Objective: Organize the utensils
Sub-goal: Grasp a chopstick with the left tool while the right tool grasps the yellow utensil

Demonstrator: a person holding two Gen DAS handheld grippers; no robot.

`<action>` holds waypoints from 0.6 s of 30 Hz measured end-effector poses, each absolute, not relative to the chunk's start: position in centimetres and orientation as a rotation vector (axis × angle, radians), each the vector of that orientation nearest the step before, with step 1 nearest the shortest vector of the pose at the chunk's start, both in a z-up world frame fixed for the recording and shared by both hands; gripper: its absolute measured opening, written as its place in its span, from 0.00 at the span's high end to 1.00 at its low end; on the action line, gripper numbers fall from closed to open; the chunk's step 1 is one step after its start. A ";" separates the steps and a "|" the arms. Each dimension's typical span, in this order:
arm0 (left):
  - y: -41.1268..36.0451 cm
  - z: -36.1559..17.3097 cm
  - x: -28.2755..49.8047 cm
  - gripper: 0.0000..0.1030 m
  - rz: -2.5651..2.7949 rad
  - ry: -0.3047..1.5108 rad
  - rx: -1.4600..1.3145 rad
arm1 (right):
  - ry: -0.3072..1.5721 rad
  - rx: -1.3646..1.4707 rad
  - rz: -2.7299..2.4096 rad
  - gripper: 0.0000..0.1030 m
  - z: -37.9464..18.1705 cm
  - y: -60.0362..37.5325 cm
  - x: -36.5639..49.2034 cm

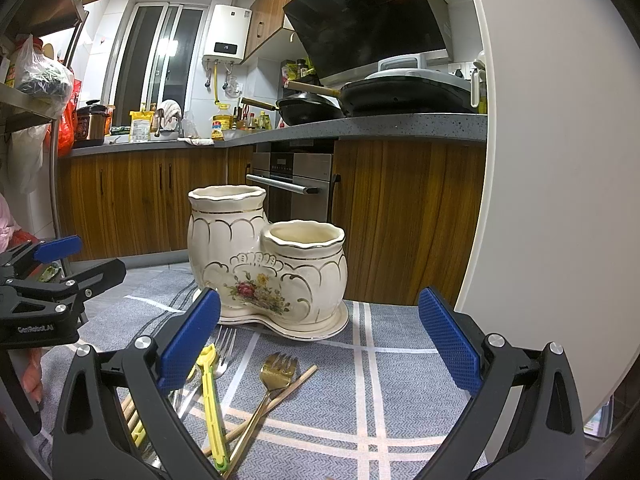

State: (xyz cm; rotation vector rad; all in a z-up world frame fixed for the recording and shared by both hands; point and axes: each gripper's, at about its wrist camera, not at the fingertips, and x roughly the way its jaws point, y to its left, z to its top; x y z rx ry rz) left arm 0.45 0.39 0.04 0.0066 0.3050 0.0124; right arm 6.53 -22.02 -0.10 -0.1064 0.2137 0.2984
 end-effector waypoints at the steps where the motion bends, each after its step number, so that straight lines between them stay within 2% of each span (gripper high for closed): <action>1: 0.4 0.0 0.5 0.05 0.010 0.307 0.004 | 0.210 -0.106 0.292 0.05 -0.1 -22.1 6.5; 12: 2.7 0.6 -0.9 0.05 -0.058 0.307 -0.076 | 0.314 -0.070 0.296 0.05 -0.7 -22.8 7.0; 18: 4.5 1.1 -1.4 0.05 -0.045 0.408 -0.097 | 0.526 -0.234 0.411 0.05 -2.6 -19.6 8.5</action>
